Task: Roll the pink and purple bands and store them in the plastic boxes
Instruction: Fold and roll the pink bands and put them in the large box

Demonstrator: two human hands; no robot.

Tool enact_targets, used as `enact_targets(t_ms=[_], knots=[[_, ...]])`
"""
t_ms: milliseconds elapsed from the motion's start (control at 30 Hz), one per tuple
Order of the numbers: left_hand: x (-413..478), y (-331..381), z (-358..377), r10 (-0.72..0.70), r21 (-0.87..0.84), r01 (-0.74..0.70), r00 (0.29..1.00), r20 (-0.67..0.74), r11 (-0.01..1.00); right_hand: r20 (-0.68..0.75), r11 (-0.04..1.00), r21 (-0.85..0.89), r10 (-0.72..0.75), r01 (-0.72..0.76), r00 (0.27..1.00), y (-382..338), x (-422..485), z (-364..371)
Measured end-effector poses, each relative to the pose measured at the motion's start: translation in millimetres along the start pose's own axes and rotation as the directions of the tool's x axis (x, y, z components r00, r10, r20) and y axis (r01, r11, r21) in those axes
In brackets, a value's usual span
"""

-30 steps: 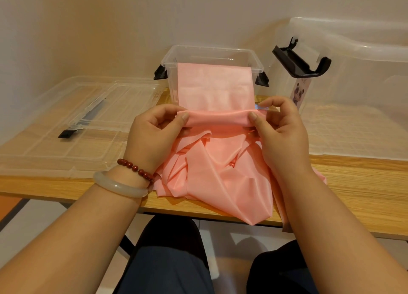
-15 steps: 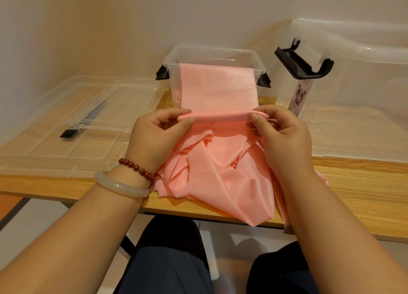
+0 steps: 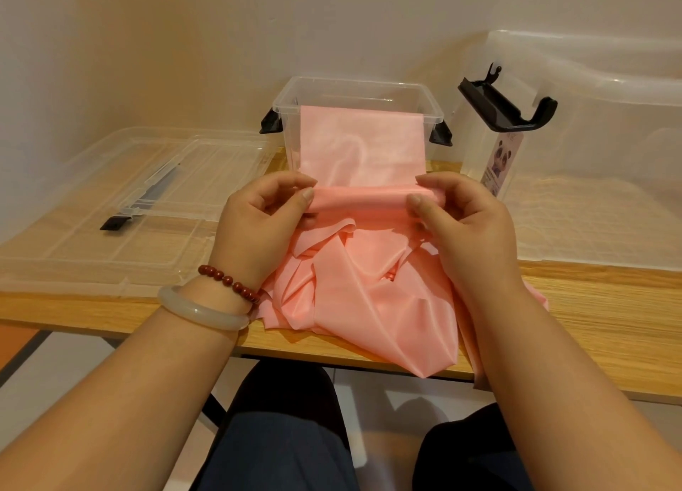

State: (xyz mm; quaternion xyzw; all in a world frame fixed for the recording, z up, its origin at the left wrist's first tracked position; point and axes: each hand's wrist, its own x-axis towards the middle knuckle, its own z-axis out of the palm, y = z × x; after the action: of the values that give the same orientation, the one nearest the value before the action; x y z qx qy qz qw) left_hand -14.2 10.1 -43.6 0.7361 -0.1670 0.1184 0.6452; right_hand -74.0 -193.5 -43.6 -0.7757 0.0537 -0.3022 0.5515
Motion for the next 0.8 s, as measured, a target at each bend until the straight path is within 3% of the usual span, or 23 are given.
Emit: enact_targets(t_ms=[400,800], knots=[[0.5,-3.1,0.2,-0.021,0.057,0.019,0.999,0.03,0.998,-0.038,0.976,-0.162,-0.156,0.148,0.987,3.4,4.6,-0.5],[0.5,-1.5,1.1,0.001,-0.002,-0.001,1.0,0.029,1.0,-0.021,0.992,-0.073,-0.109,0.107,0.994,0.8,-0.2,0.1]])
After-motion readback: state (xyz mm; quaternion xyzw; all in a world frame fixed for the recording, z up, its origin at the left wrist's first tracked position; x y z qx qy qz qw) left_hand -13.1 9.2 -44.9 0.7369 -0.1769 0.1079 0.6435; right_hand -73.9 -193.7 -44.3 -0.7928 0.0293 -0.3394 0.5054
